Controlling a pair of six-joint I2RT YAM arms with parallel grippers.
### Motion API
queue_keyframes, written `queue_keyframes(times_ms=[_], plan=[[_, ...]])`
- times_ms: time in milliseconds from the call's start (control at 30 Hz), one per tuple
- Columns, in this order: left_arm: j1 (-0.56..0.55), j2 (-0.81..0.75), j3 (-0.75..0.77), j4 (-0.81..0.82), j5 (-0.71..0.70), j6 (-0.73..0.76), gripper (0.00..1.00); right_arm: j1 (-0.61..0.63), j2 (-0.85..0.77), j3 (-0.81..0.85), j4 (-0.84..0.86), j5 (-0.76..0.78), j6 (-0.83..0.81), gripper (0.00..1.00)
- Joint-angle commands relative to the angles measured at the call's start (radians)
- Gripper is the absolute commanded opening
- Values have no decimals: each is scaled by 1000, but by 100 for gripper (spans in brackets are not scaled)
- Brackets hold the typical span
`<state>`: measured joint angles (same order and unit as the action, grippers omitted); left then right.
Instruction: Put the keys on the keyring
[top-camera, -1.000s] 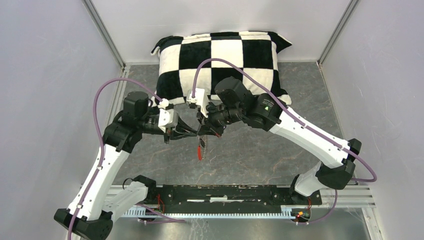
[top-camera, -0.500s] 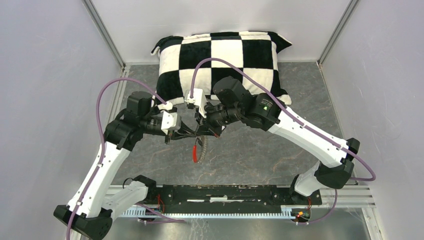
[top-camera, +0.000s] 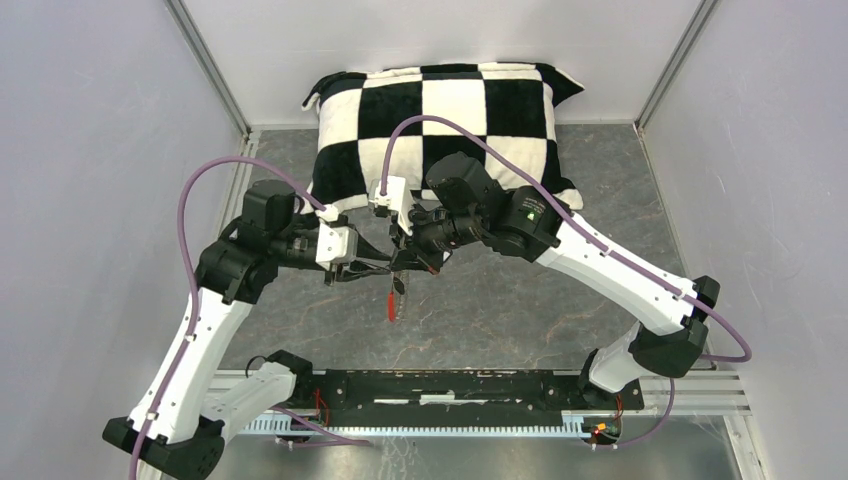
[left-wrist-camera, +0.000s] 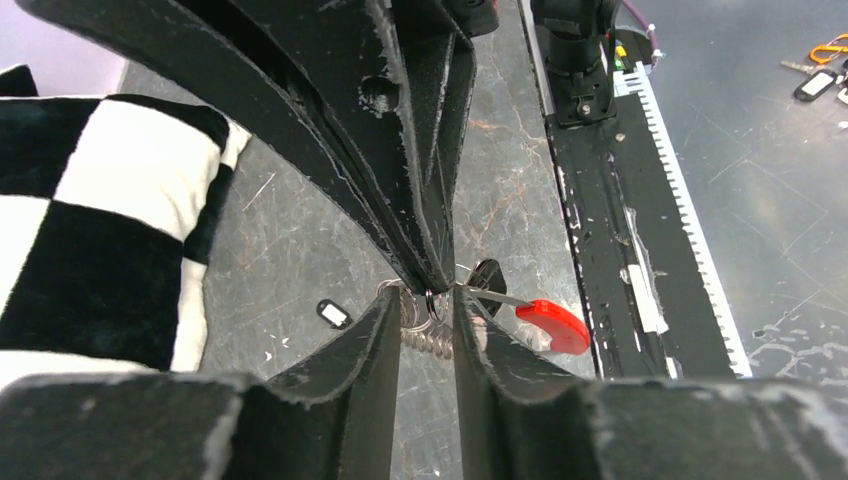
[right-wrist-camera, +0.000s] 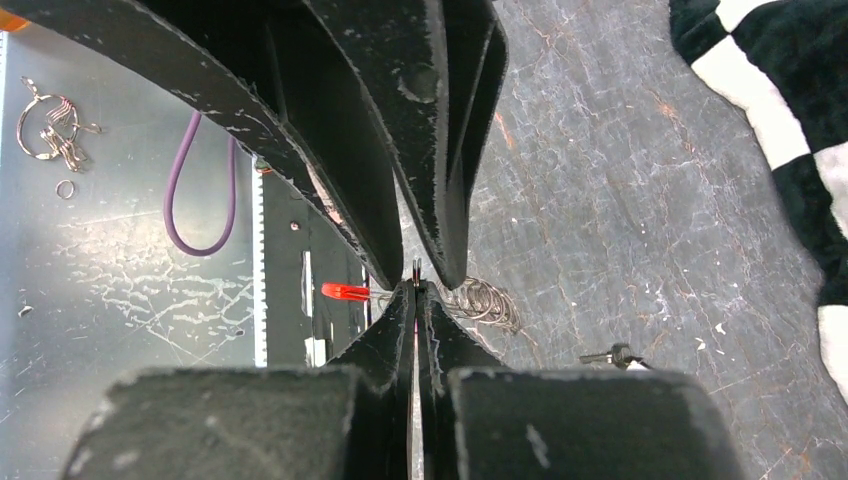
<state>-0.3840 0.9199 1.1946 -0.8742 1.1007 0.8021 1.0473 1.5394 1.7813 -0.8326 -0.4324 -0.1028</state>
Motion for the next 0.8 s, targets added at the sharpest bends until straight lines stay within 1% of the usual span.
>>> queue_keyframes(times_ms=[0,100,300,500,567,667,700,767], plan=[[-4,-2,33,-34,8,73,28,8,-10,20,39,-10,-6,0],[-4,2,25,-36,22,75,20,8,-11,23,42,-10,-3,0],[-8,15,18,-81,13,118,18,10,-11,26,56,-17,2,0],[-8,32,35,-83,4,127,2,14,-3,26,67,-32,5,0],[-9,32,38,-83,4,136,2,15,-2,26,71,-32,7,1],[-9,28,42,-61,8,126,2,13,-10,24,77,-26,13,9],[-9,26,41,-40,10,100,2,14,-15,25,80,-10,20,15],[-8,14,29,41,22,9,2,7,-42,21,97,35,39,24]])
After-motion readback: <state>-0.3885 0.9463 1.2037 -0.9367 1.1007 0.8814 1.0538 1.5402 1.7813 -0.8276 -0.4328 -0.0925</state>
